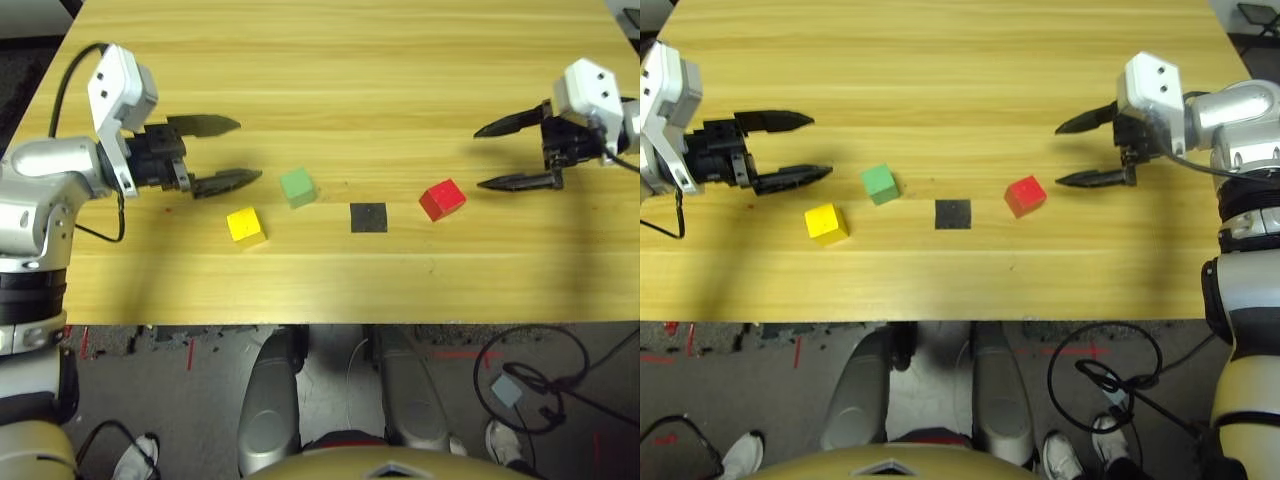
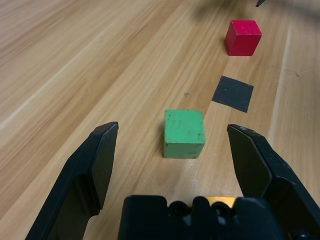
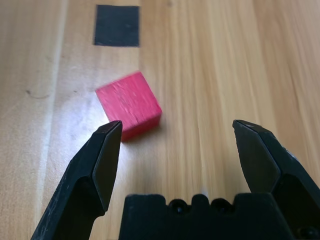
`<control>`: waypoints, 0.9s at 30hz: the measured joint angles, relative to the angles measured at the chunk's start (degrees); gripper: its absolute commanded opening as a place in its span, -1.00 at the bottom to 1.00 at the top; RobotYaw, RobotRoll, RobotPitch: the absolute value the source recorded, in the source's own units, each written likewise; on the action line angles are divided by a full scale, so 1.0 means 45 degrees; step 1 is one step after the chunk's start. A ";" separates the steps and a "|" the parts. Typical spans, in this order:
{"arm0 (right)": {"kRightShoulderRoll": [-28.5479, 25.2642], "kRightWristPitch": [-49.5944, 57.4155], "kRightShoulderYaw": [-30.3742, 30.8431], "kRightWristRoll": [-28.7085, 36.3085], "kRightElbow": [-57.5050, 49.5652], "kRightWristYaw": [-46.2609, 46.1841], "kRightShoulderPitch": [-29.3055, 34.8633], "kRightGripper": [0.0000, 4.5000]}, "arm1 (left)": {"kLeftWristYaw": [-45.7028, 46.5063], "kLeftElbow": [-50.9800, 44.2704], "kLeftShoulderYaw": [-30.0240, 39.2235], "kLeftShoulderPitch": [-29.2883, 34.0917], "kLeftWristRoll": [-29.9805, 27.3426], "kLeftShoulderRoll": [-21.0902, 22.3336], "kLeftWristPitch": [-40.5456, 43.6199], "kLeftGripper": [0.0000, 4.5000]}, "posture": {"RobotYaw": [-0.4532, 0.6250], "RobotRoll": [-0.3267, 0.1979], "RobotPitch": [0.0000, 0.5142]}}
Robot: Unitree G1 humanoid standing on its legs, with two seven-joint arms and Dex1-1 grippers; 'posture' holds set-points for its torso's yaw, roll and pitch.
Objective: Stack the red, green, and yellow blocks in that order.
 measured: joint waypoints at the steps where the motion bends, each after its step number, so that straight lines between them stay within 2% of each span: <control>1: -0.0099 -0.0044 0.0523 0.0275 -0.0182 0.0001 -0.0144 1.00 | 0.0037 -0.0131 -0.0001 0.0042 0.0000 0.0000 0.0068 0.97 | 0.18 0.02 0.04; 9: -0.0300 -0.0697 0.3207 0.1426 -0.0796 0.0007 -0.0655 1.00 | 0.0541 -0.0706 0.0000 0.0228 -0.0013 -0.0018 0.0490 0.97 | 0.23 -0.01 0.04; 14: -0.0082 -0.1317 0.4164 0.1545 -0.0724 0.0026 -0.0715 1.00 | 0.0867 -0.0874 0.0001 0.0423 -0.0018 -0.0122 0.0615 0.97 | 0.27 -0.01 0.09; 25: 0.1666 -0.2491 0.4389 0.0487 0.0949 0.0034 -0.0879 1.00 | 0.0937 -0.1545 -0.0324 0.0900 -0.0029 -0.0357 0.0617 0.97 | 0.38 0.02 0.17; 27: 0.1792 -0.2557 0.4385 0.0287 0.1068 0.0034 -0.0879 0.83 | 0.0841 -0.1621 -0.0375 0.0912 -0.0041 -0.0356 0.0617 1.00 | 0.38 0.03 0.17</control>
